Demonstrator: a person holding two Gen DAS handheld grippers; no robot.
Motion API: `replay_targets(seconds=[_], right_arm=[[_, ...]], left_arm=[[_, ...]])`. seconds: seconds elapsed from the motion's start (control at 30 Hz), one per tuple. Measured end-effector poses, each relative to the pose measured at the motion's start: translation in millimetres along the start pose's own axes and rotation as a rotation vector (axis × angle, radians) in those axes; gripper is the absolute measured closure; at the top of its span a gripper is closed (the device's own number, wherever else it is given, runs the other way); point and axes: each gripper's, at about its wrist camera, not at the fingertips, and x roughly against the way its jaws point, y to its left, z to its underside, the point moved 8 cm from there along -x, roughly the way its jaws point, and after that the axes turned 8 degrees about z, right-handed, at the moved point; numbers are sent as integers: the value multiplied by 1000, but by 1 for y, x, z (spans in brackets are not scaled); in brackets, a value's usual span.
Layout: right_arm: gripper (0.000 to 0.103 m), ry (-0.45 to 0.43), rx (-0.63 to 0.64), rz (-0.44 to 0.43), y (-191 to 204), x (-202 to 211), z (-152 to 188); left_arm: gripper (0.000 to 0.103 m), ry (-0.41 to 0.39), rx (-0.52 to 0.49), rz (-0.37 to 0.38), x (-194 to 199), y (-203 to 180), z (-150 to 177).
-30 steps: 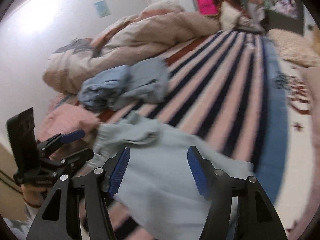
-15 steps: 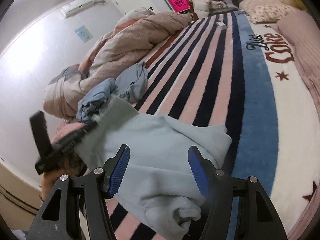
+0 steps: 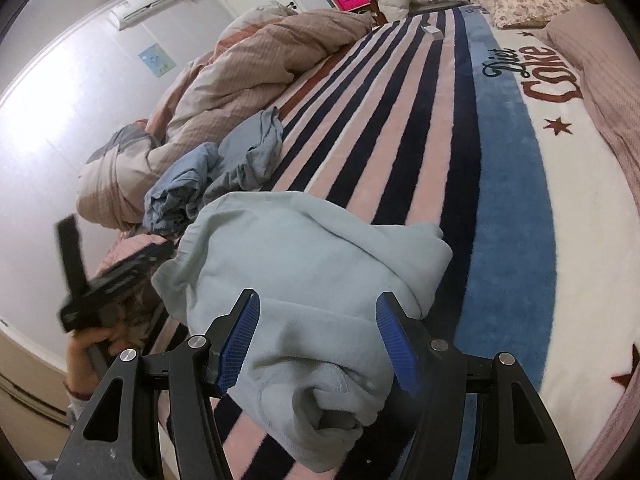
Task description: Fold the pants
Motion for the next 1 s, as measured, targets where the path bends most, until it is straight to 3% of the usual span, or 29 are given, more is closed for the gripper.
replay_targets(seconds=[0.2, 0.3, 0.37, 0.4, 0.43, 0.5, 0.53, 0.57, 0.67, 0.87, 0.97, 1.0], right_arm=[[45, 44, 21, 23, 0, 1, 9], [39, 76, 59, 44, 2, 3, 20], [37, 103, 91, 62, 4, 2, 30], [37, 112, 106, 69, 5, 2, 34], [38, 119, 123, 81, 6, 0, 39], [50, 137, 166, 120, 6, -4, 51], [69, 147, 185, 135, 6, -6, 56], [78, 162, 225, 178, 4, -8, 64], [88, 154, 261, 221, -2, -5, 73], [90, 176, 203, 285, -28, 12, 77], [87, 151, 160, 231, -24, 22, 70], [83, 131, 143, 218, -22, 28, 64]], left_arm=[[23, 70, -81, 34, -11, -27, 11], [25, 95, -91, 70, -22, -34, 21], [47, 111, -121, 53, -27, -36, 28], [68, 122, -136, 27, -30, -35, 30], [81, 126, -148, -9, -32, -32, 30], [82, 121, -141, -12, -30, -24, 30], [83, 119, -142, -20, -28, -21, 31], [83, 115, -148, -38, -26, -17, 31], [83, 117, -145, -30, -21, -10, 36], [77, 109, -116, -11, -14, -6, 39], [61, 66, -105, 0, -2, -7, 29], [49, 53, -101, 13, 1, -8, 26]])
